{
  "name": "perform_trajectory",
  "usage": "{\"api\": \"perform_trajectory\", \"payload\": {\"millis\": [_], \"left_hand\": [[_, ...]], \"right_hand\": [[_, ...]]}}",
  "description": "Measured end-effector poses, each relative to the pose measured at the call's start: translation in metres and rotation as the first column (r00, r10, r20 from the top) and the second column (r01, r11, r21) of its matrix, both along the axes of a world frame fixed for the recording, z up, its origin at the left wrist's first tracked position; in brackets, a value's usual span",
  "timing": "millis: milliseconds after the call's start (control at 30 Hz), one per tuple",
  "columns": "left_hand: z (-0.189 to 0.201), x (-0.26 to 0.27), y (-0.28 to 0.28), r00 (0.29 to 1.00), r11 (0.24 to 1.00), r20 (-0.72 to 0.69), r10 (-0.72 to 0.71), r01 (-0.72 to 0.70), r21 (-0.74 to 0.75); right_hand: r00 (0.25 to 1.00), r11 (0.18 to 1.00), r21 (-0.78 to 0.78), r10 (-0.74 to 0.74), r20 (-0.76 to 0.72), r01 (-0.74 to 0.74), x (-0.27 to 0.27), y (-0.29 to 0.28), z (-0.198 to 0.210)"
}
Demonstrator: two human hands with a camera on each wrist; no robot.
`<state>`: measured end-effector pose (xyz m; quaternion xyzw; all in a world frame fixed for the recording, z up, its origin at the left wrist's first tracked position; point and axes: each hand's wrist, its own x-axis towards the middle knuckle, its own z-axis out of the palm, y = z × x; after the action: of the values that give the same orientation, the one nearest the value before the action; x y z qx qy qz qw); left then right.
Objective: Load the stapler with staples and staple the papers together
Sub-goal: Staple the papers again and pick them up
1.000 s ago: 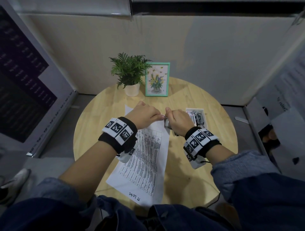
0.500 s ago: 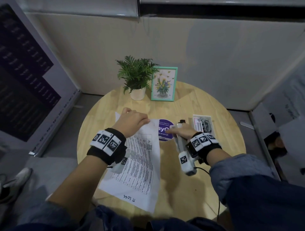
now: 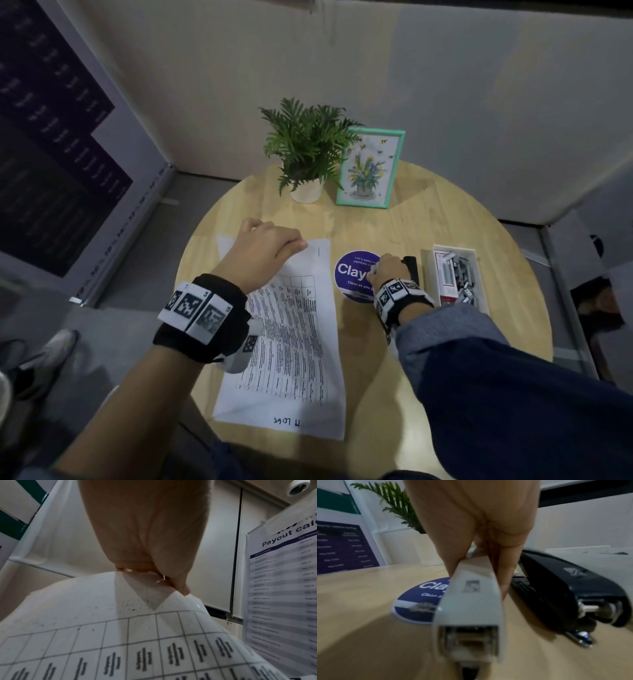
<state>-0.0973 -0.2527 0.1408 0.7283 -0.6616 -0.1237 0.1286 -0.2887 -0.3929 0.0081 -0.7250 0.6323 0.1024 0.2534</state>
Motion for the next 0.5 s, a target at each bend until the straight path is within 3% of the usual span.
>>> {"api": "perform_trajectory", "payload": {"millis": [100, 167, 200, 233, 300, 333, 400, 500], "left_hand": [[0.000, 0.001, -0.003, 1.000, 1.000, -0.012, -0.020, 0.020, 0.004], [-0.001, 0.000, -0.005, 0.999, 0.999, -0.013, -0.033, 0.032, -0.006], [-0.001, 0.000, -0.005, 0.999, 0.999, -0.008, -0.037, 0.037, -0.011], [0.000, -0.002, -0.006, 0.999, 0.999, -0.003, -0.036, 0.036, -0.022], [0.004, -0.006, -0.007, 1.000, 0.998, 0.008, -0.026, 0.026, -0.060], [0.006, -0.008, -0.007, 1.000, 0.996, 0.003, -0.022, 0.023, -0.088], [0.010, -0.014, -0.006, 1.000, 0.990, -0.004, 0.009, -0.009, -0.139], [0.015, -0.028, 0.002, 0.991, 0.933, 0.037, 0.129, -0.109, -0.342]], "right_hand": [[1.000, 0.994, -0.107, 0.009, 0.010, -0.008, 0.001, 0.004, 0.010], [0.985, 0.957, -0.288, 0.079, 0.156, -0.032, 0.003, 0.008, 0.031], [0.939, 0.953, -0.303, 0.103, 0.328, 0.002, 0.006, 0.013, 0.049], [0.840, 0.977, -0.211, 0.080, 0.537, 0.042, 0.008, 0.021, 0.069], [0.638, 0.993, 0.085, -0.012, 0.770, -0.084, 0.010, 0.038, 0.109], [0.615, 0.971, 0.140, 0.010, 0.788, -0.196, 0.008, 0.047, 0.125], [0.587, 0.940, 0.072, 0.148, 0.796, -0.335, 0.003, 0.061, 0.139], [0.606, 0.954, -0.149, 0.282, 0.744, -0.262, -0.006, 0.075, 0.144]]}}
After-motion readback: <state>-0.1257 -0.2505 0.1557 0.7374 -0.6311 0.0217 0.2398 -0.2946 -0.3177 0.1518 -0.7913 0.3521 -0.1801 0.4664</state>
